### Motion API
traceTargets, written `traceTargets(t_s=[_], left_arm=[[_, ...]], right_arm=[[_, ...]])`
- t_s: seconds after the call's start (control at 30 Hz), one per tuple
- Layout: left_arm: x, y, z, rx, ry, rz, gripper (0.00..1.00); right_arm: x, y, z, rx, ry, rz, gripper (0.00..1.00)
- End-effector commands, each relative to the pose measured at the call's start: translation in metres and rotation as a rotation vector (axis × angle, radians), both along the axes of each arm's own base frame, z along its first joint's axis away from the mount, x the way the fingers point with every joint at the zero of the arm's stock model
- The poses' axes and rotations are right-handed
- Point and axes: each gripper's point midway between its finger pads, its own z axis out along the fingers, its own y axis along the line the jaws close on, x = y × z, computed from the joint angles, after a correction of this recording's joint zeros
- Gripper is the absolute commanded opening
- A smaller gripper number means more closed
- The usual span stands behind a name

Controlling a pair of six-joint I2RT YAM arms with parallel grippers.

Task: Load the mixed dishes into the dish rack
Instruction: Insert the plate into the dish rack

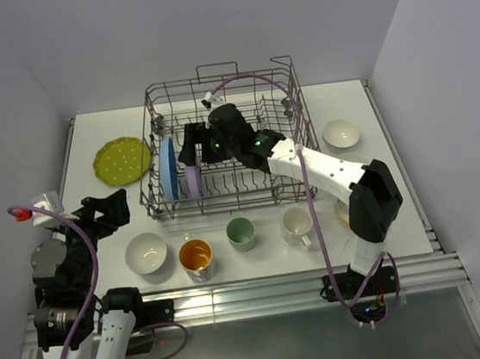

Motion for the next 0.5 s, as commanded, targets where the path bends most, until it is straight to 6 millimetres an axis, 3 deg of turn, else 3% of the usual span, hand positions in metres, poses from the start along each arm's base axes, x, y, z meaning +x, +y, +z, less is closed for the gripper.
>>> traceTargets(t_s=[0.0,0.17,0.23,0.47], left_arm=[[-0.001,-0.004,0.023,0.010,-0.062,-0.025,0.99],[-0.001,-0.006,0.028,-0.012,-0.072,-0.031,0.99],[-0.001,-0.011,0.029,-0.024,-0.069,-0.060,0.99],[-0.002,-0.024,0.029,-0.108,-0.029,-0.114,0.99]], right_arm=[[-0.004,-0.011,0.070,0.084,-0.180,0.043,0.90],[-0.018,-0.018,0.095,0.128,-0.269,0.177,0.91],[-0.033,-0.020,0.105,0.144,-0.307,0.273,0.91],[-0.066,-0.046,0.115,0.154,-0.435,0.516,0.92]])
